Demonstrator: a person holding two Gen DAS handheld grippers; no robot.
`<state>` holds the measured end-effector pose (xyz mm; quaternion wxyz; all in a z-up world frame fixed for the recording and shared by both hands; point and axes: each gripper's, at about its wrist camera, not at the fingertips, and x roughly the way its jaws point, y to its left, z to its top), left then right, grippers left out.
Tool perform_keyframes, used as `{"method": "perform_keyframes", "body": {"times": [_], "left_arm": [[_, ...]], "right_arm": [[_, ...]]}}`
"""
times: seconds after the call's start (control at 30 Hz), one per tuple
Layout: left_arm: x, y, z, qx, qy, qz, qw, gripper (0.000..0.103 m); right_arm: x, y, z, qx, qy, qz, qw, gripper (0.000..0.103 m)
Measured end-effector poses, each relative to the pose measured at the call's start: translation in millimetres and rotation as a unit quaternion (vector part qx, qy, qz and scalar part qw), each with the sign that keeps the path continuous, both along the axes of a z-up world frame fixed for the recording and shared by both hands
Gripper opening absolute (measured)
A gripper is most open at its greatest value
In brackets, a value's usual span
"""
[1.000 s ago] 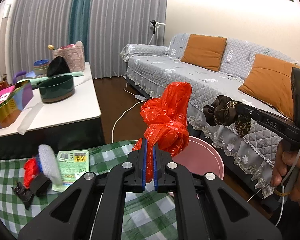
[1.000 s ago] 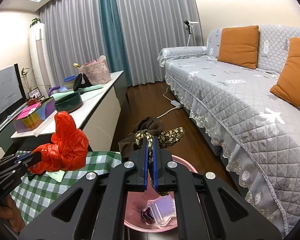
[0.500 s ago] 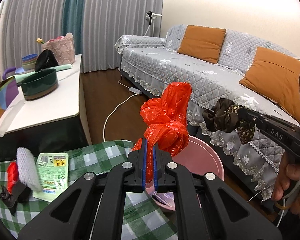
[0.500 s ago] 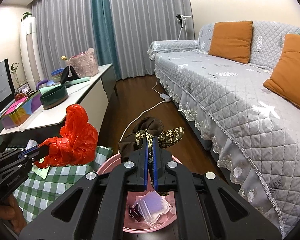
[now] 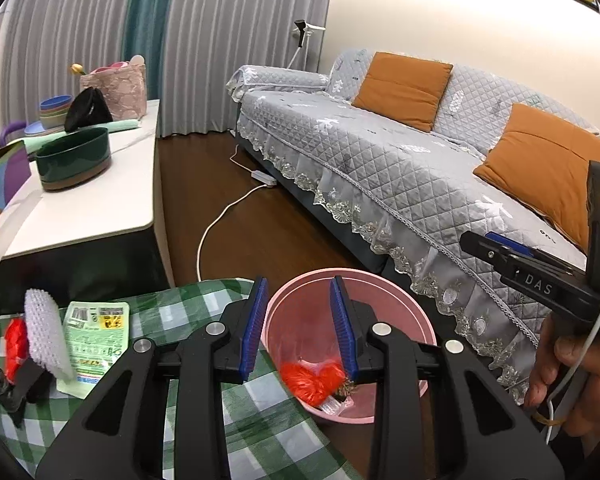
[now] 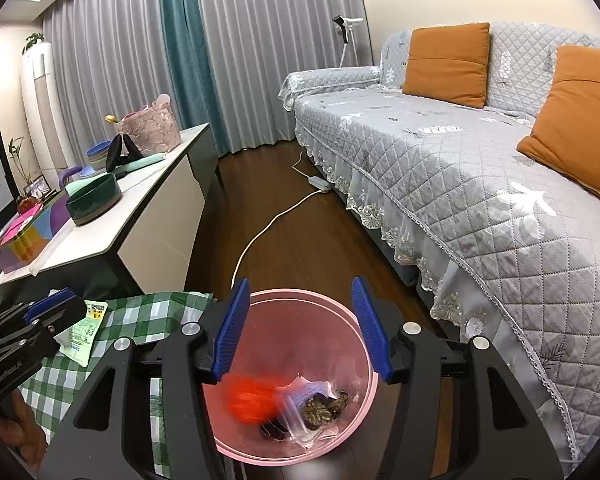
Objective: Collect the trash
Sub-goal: 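Open the right gripper and left gripper to drop both items into the bin, then move the right gripper to the white mesh brush while the left reaches the black cloth item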
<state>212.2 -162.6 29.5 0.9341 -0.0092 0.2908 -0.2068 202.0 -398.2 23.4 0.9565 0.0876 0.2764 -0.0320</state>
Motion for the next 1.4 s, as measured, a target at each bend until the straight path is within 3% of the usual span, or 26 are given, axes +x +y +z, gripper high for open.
{"method": "perform_keyframes", "body": {"times": [0.4, 1.0, 1.4], "left_arm": [[-39.4, 31.5, 18.4, 0.001, -0.022, 0.014, 0.9997, 0.032], [-103.7, 133.1, 37.4, 0.04, -0.06, 0.057, 0.9958, 0.032], [-115.4, 176.3, 10.9, 0.036, -0.047, 0.121, 0.991, 0.032]], "right_arm": [[-9.7, 19.3, 10.8, -0.004, -0.015, 0.018, 1.0, 0.054], [-27.3, 71.2, 19.3, -0.038, -0.039, 0.074, 0.996, 0.054], [-27.6, 87.0, 15.8, -0.045, -0.037, 0.088, 0.994, 0.054]]}}
